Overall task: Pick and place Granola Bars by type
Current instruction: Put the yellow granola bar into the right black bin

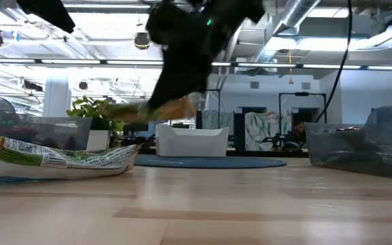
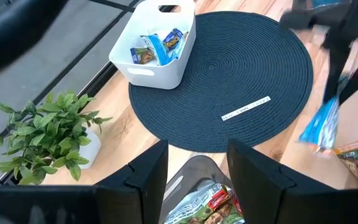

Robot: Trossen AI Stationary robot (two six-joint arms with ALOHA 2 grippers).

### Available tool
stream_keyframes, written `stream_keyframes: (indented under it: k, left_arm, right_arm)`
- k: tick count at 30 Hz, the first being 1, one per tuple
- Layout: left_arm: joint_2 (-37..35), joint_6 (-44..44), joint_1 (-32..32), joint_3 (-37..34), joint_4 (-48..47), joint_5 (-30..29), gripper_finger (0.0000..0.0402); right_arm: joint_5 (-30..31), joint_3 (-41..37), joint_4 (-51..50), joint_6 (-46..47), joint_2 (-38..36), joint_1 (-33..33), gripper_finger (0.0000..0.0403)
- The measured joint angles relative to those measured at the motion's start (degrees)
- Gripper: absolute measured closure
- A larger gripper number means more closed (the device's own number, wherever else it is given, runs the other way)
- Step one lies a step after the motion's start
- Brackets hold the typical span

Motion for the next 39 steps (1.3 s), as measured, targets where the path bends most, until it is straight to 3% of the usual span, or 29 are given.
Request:
stream_keyframes:
  k: [12, 27, 39]
  left_arm:
    - [0.0, 0.4, 0.0, 0.0, -0.3, -0.3, 0.0242]
    - [0.0, 1.1, 0.0, 0.0, -0.3, -2.5, 0.0242]
    - [0.0, 1.1, 0.0, 0.0, -0.2, -7.8, 0.0242]
  right_arm:
    - [2.4, 0.0, -23.6, -1.0, -12.6, 0.0, 0.0383]
    - [5.8, -0.2, -46.4, 8.5, -22.4, 4.3, 0.0386]
    - [20.9, -0.2, -63.0, 29.5, -31.6, 15.1, 0.0386]
